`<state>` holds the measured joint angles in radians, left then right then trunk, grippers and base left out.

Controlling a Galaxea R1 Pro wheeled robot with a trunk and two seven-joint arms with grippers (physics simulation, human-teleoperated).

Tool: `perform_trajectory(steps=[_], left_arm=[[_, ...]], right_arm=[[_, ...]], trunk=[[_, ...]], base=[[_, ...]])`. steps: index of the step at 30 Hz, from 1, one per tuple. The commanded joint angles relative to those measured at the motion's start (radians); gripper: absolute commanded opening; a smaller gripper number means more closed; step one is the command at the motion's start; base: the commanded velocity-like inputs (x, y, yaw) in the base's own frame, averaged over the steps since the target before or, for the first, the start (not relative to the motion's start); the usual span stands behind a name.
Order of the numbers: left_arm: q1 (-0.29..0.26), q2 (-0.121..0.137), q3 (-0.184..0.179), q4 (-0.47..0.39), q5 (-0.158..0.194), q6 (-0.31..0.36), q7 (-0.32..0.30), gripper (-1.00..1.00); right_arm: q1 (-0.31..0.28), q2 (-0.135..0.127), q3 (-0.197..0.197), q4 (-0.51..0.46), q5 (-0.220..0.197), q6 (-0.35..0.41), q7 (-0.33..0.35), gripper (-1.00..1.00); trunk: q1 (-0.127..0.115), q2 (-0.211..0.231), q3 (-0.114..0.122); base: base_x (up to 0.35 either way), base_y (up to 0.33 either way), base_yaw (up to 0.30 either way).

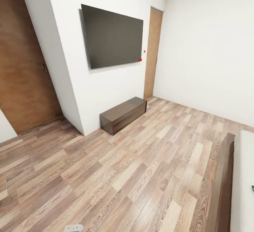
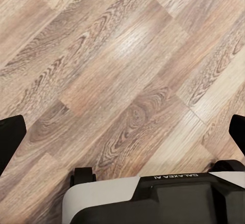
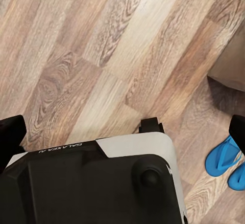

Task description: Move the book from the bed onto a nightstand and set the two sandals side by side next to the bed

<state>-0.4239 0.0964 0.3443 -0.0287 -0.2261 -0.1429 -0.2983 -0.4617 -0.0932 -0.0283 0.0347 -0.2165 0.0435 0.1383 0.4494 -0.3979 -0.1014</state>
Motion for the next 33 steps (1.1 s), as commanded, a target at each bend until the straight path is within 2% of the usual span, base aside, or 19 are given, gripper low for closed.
perform_trajectory(steps=[1,33], left_arm=[[-0.001,0.000,0.009,0.001,-0.010,-0.004,-0.002,1.00],[-0.001,0.000,0.009,0.002,-0.010,-0.004,-0.002,1.00]], right_arm=[[-0.002,0.000,-0.002,0.002,-0.007,0.001,0.004,1.00],[-0.002,0.000,-0.002,0.002,-0.007,0.002,0.004,1.00]], trunk=[[0.001,-0.002,-0.002],[0.001,-0.002,-0.002]], base=[[0.000,0.000,0.000],[0.000,0.000,0.000]])
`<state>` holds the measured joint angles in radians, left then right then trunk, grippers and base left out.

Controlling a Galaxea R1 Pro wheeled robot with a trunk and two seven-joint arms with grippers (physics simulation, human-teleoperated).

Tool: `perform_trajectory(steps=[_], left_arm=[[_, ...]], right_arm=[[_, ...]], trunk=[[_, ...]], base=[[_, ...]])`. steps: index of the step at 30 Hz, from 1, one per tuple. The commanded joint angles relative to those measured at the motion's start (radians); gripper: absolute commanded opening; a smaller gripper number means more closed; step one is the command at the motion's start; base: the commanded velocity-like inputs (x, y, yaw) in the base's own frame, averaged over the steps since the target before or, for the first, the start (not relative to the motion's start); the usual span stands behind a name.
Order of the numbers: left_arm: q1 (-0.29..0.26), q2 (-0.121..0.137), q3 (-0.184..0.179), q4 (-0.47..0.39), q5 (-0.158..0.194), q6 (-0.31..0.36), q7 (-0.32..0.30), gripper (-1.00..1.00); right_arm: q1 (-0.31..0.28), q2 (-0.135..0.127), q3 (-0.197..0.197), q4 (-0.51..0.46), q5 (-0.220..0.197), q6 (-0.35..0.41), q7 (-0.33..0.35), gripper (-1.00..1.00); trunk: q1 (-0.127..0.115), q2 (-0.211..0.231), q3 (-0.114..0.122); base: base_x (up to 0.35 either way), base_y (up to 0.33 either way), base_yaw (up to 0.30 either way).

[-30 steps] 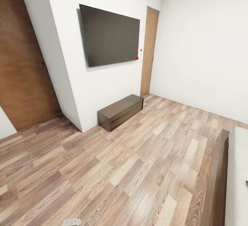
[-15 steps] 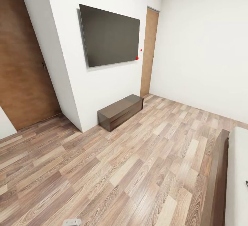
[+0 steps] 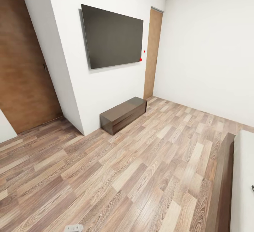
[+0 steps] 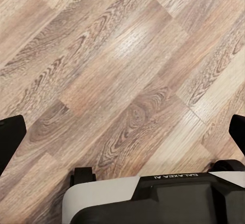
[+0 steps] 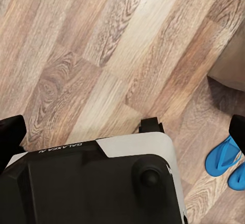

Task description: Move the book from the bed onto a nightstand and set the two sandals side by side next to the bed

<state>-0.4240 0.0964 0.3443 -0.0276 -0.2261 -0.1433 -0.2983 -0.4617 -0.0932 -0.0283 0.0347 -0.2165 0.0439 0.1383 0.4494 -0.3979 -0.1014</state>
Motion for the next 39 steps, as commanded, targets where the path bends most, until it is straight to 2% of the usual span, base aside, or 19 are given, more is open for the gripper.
perform_trajectory(steps=[1,18,39], left_arm=[[-0.001,0.000,0.009,0.001,-0.010,-0.004,-0.002,1.00],[-0.001,0.000,0.008,0.000,-0.010,-0.004,-0.002,1.00],[-0.001,0.000,0.009,0.000,-0.010,-0.004,-0.002,1.00]], right_arm=[[-0.002,0.000,-0.002,0.002,-0.007,0.001,0.004,1.00],[-0.002,0.000,-0.002,0.002,-0.008,0.001,0.004,1.00],[-0.002,-0.007,-0.002,0.003,-0.015,0.002,0.008,1.00]], trunk=[[0.001,-0.002,-0.002],[0.001,-0.002,-0.002],[0.001,-0.002,-0.002]], base=[[0.000,0.000,0.000],[0.015,0.000,0.000],[0.313,0.002,0.000]])
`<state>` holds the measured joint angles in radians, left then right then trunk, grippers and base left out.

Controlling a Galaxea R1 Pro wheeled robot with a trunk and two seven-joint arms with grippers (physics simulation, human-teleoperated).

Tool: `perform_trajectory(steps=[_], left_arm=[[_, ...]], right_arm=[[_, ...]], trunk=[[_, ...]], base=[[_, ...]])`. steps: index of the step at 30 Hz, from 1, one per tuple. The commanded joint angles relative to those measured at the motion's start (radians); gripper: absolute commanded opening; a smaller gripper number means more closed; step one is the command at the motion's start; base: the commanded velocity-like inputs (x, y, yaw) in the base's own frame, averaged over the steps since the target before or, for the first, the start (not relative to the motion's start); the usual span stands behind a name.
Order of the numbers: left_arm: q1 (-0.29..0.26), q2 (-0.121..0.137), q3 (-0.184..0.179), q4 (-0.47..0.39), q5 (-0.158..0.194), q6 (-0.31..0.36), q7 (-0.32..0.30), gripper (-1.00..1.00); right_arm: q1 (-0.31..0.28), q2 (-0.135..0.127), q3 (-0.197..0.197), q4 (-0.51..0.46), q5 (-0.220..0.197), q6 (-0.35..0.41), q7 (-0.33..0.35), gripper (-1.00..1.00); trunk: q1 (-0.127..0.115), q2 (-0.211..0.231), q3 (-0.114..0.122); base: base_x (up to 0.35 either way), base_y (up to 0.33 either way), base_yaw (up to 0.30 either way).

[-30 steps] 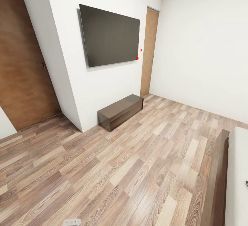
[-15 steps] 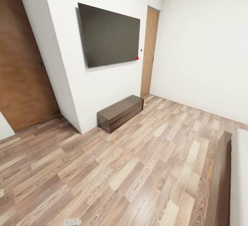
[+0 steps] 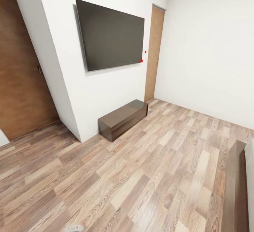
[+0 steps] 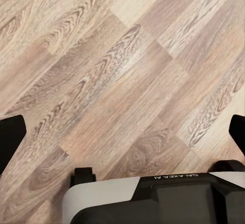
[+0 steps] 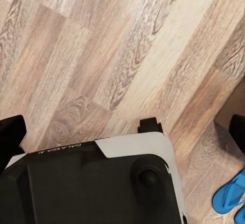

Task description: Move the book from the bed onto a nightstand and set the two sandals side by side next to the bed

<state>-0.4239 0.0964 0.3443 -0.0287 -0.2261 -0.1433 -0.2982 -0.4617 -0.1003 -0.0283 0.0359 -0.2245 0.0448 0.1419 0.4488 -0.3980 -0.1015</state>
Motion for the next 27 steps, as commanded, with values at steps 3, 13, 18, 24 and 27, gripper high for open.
perform_trajectory(steps=[3,13,18,24,27], left_arm=[[-0.001,0.000,0.009,0.001,-0.010,-0.004,-0.002,1.00],[-0.001,0.000,0.010,0.001,-0.010,-0.004,-0.002,1.00],[-0.001,0.000,0.011,0.001,-0.009,-0.004,-0.002,1.00],[-0.001,0.000,0.012,0.001,-0.009,-0.002,-0.004,1.00],[-0.001,0.000,0.013,0.001,-0.009,-0.001,-0.004,1.00]], right_arm=[[-0.002,-0.001,-0.002,0.001,-0.009,0.001,0.004,1.00],[-0.002,-0.001,-0.002,0.001,-0.010,0.000,0.003,1.00],[-0.002,0.003,-0.002,0.001,-0.008,0.000,0.002,1.00],[-0.002,0.006,-0.002,0.001,-0.003,0.000,0.002,1.00],[-0.002,0.006,-0.002,0.001,-0.002,0.000,0.002,1.00]], trunk=[[0.001,-0.002,-0.002],[0.001,-0.002,-0.002],[0.001,-0.002,-0.002],[0.001,-0.002,-0.002],[0.001,-0.002,-0.002]], base=[[0.329,0.078,0.000],[0.300,0.178,0.000],[0.290,0.201,0.000],[0.283,0.206,0.000],[0.277,0.209,0.000]])
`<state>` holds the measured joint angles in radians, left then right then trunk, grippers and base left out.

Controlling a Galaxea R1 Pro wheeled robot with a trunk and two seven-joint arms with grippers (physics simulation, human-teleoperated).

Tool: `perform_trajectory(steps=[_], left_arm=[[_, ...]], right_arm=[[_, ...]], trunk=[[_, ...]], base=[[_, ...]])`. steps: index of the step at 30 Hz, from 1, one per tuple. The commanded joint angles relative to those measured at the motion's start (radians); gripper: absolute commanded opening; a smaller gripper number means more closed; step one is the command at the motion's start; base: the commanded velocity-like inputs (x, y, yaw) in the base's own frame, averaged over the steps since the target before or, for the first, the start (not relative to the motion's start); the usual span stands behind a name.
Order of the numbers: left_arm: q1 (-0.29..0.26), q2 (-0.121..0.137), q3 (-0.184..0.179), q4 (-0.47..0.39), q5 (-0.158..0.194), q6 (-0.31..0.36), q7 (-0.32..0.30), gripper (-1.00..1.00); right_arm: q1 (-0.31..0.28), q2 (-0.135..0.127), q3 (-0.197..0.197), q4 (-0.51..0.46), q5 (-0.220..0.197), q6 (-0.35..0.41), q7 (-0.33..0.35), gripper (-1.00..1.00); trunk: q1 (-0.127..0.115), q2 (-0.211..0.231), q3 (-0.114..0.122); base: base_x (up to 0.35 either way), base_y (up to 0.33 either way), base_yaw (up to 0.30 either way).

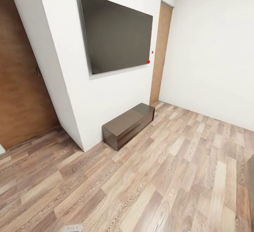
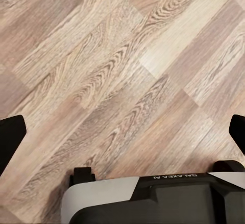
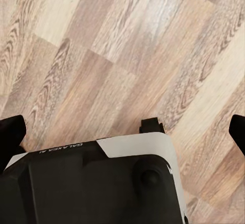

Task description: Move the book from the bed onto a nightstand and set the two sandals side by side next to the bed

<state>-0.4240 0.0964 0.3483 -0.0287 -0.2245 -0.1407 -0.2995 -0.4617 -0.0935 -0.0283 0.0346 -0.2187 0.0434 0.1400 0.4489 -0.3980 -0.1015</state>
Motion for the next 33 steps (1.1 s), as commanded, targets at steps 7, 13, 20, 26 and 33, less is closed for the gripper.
perform_trajectory(steps=[7,13,20,26,33], left_arm=[[-0.001,0.000,0.008,0.001,-0.010,-0.004,-0.003,1.00],[-0.001,0.000,0.008,0.001,-0.010,-0.005,-0.003,1.00],[-0.001,0.000,0.008,0.001,-0.010,-0.006,-0.003,1.00],[-0.001,0.000,0.008,0.001,-0.010,-0.007,-0.003,1.00],[-0.001,0.000,0.008,0.001,-0.010,-0.007,-0.003,1.00]], right_arm=[[-0.002,0.000,-0.002,0.002,-0.006,0.001,0.004,1.00],[-0.002,0.000,-0.002,0.002,-0.005,0.002,0.004,1.00],[-0.002,0.000,-0.002,0.001,-0.005,0.003,0.004,1.00],[-0.002,0.000,-0.002,0.001,-0.005,0.003,0.003,1.00],[-0.002,0.000,-0.002,0.001,-0.005,0.002,0.003,1.00]], trunk=[[0.001,-0.002,-0.002],[0.001,-0.002,-0.002],[0.001,-0.002,-0.002],[0.001,-0.002,-0.002],[0.001,-0.002,-0.002]], base=[[0.260,0.194,-0.001],[0.089,0.064,-0.151],[0.011,0.008,-0.281],[0.001,0.001,-0.298],[0.000,0.000,-0.300]])
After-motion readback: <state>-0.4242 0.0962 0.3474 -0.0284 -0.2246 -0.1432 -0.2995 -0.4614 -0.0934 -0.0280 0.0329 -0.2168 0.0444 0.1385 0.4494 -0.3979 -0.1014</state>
